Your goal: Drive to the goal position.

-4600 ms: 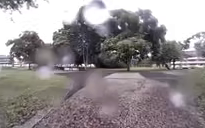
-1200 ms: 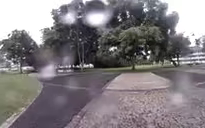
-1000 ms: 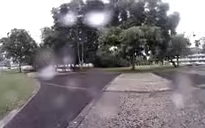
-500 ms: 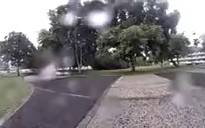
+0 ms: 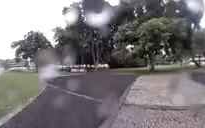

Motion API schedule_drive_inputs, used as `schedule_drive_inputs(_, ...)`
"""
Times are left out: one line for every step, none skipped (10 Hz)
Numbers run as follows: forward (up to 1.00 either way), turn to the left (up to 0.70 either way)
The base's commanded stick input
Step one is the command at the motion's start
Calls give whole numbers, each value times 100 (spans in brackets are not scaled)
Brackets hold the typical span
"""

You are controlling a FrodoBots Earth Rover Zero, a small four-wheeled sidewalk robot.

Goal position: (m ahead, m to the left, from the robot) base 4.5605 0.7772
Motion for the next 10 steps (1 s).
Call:
schedule_drive_inputs(70, 0)
schedule_drive_inputs(70, 0)
schedule_drive_inputs(70, 0)
schedule_drive_inputs(70, 0)
schedule_drive_inputs(70, 0)
schedule_drive_inputs(70, 0)
schedule_drive_inputs(70, 0)
schedule_drive_inputs(70, 0)
schedule_drive_inputs(70, 0)
schedule_drive_inputs(70, 0)
